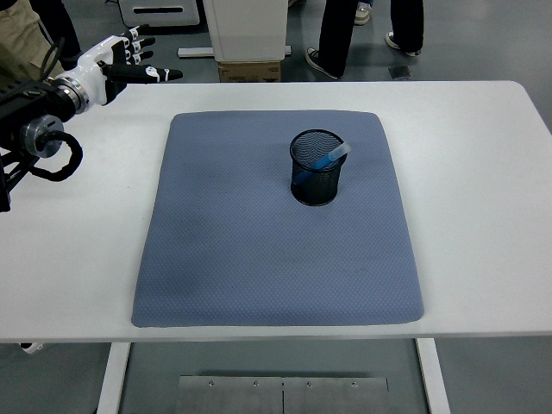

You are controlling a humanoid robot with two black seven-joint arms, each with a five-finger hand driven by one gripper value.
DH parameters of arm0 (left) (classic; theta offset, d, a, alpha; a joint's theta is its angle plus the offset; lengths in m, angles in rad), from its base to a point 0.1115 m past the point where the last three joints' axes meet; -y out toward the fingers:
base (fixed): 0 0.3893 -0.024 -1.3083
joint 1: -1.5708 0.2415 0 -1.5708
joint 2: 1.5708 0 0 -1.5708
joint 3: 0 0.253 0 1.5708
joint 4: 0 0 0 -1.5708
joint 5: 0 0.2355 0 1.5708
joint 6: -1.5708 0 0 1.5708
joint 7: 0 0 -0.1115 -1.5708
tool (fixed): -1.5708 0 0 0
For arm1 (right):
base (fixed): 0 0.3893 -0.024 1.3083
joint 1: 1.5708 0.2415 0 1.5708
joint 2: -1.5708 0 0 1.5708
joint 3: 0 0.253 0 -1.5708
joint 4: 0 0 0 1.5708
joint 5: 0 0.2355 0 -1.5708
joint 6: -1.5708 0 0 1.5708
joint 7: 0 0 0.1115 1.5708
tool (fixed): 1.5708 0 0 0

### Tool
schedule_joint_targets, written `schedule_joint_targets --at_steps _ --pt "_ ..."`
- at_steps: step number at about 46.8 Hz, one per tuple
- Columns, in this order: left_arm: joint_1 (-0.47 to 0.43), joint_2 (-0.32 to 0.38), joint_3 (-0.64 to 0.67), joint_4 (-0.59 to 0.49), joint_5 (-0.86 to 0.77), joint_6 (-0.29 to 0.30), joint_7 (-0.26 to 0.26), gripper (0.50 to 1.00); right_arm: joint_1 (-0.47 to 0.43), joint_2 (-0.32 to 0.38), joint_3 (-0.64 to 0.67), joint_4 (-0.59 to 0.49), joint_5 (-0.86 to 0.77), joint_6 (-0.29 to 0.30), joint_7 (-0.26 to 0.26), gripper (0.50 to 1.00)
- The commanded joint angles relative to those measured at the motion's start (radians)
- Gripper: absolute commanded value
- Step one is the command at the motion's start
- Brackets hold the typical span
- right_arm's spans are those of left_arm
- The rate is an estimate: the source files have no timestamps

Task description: Left hand places marker in pen holder

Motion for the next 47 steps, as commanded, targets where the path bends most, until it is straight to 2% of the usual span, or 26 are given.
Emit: schedule_joint_targets --at_steps 1,4,10,13,24,32,40,47 --pt "0.047 0.033 -0.057 0.000 -0.001 0.000 0.000 1.000 0.000 0.000 0.000 0.000 0.000 0.000 0.000 1.000" --pt "0.092 0.045 -0.101 0.000 -0.002 -0.002 -0.014 1.000 0.000 0.000 0.000 0.000 0.000 0.000 0.000 1.000" --pt "0.179 0.052 -0.216 0.003 -0.002 -0.002 -0.118 1.000 0.000 0.000 0.000 0.000 0.000 0.000 0.000 1.000" --pt "0.216 0.052 -0.270 0.003 -0.001 -0.002 -0.149 1.000 0.000 0.000 0.000 -0.002 0.000 -0.002 0.000 1.000" --pt "0.261 0.044 -0.310 0.003 -0.001 -0.005 -0.159 1.000 0.000 0.000 0.000 0.000 0.000 0.000 0.000 1.000" --pt "0.291 0.039 -0.312 0.005 -0.002 -0.037 -0.161 1.000 0.000 0.000 0.000 0.000 0.000 0.000 0.000 1.000" --pt "0.325 0.048 -0.312 0.005 -0.001 -0.040 -0.209 1.000 0.000 0.000 -0.002 0.000 -0.005 0.000 0.000 1.000" --pt "0.353 0.050 -0.312 0.005 -0.001 -0.046 -0.219 1.000 0.000 0.000 -0.002 0.001 -0.002 0.000 0.000 1.000"
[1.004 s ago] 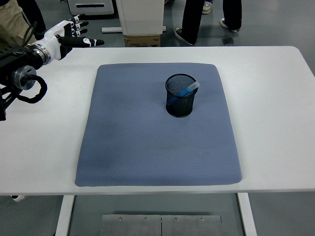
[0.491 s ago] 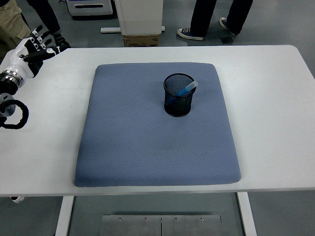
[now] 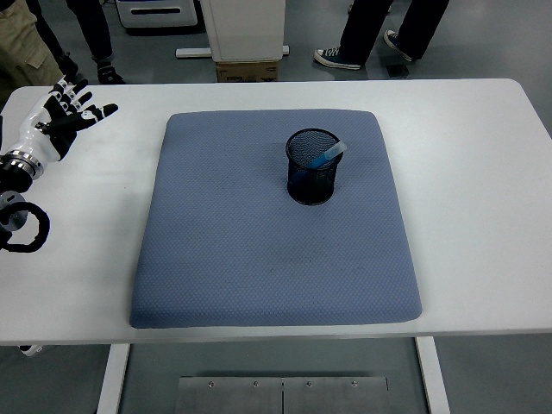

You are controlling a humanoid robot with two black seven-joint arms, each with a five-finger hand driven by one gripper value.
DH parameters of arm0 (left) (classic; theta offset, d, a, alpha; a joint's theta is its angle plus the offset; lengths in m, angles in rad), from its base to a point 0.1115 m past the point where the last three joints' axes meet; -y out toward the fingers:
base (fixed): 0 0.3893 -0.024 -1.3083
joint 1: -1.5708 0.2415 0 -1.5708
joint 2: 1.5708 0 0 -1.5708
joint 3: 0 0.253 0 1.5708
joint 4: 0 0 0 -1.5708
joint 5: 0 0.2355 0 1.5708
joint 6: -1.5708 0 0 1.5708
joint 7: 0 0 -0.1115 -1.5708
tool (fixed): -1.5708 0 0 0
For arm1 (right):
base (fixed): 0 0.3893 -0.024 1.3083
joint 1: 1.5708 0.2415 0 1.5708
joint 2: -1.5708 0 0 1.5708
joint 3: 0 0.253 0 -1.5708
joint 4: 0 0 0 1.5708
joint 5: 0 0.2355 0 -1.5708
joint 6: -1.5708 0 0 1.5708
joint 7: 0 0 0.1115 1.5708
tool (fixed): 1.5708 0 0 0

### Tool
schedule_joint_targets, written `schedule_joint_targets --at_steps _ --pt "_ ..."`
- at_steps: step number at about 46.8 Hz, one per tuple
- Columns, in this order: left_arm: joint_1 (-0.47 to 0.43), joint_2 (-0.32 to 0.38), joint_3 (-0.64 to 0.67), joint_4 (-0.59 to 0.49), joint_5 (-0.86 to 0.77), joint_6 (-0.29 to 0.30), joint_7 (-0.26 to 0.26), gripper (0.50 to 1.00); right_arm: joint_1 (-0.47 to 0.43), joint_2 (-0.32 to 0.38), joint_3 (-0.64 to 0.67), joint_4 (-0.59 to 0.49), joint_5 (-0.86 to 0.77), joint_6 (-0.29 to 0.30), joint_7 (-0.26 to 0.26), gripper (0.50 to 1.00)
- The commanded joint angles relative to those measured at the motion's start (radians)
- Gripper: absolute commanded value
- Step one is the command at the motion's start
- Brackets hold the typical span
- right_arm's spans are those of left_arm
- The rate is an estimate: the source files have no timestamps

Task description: Left hand places marker in pen holder

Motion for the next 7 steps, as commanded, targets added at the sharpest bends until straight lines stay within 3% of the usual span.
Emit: schedule_joint_targets --at_steps 1,7 --pt "0.014 0.000 0.000 0.000 -0.001 -0.005 -0.001 1.000 0.000 0.000 0.002 0.000 0.004 0.000 0.000 1.000" --pt "0.020 0.000 -0.001 0.000 -0.001 -0.005 -0.001 1.000 0.000 0.000 0.003 0.000 0.005 0.000 0.000 1.000"
